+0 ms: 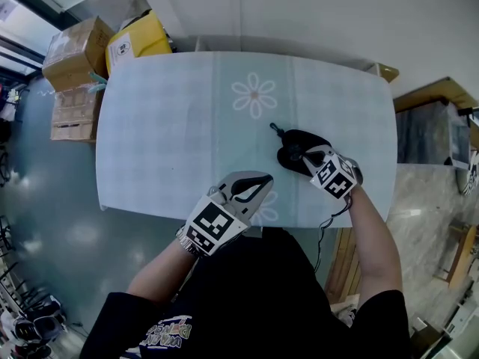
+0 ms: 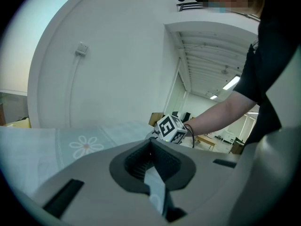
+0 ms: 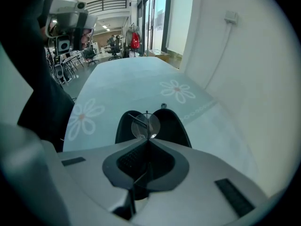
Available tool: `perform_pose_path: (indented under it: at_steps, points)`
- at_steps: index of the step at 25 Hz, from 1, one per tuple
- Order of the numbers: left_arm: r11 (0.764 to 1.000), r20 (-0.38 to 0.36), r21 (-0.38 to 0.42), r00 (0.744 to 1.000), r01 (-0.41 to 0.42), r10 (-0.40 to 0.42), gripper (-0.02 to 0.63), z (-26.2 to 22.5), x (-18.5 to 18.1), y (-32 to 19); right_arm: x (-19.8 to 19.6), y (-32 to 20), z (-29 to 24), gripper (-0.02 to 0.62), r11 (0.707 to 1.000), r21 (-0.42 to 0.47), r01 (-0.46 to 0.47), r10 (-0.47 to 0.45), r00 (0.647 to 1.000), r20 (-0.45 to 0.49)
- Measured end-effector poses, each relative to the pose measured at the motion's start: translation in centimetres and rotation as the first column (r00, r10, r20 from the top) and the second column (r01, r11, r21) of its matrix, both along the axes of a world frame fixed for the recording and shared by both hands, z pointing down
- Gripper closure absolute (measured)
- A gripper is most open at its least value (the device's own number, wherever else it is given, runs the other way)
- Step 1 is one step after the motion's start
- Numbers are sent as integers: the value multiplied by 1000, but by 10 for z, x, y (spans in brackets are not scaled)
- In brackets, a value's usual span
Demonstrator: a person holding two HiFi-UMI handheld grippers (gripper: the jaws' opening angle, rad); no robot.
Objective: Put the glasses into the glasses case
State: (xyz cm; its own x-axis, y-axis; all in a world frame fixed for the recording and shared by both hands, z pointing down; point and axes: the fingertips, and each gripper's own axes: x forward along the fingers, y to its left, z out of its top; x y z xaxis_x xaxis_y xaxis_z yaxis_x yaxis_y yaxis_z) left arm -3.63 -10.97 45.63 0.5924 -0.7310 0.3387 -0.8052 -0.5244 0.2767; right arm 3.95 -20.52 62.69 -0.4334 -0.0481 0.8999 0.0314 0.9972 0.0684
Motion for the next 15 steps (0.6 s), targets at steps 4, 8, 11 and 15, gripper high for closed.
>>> perform_pose_path:
  at_steps: [4, 8, 11, 15]
  points:
    - [1000, -4, -5, 1000, 7, -7, 578, 1, -2, -5, -4, 2, 9, 569, 999, -27, 31, -31, 999, -28]
    - [1000, -5, -13, 1000, 16, -16, 578, 4, -4, -7, -5, 6, 18, 569, 996, -52, 69, -72, 996, -59]
    - [1000, -3, -17, 1000, 21, -21, 578, 5, -5, -8, -5, 8, 24, 569, 994, -70, 86, -92, 993, -80]
    - [999, -3, -21, 1000, 28, -28, 578, 5, -6, -9, -6, 9, 27, 569, 991, -89, 98, -106, 990, -95]
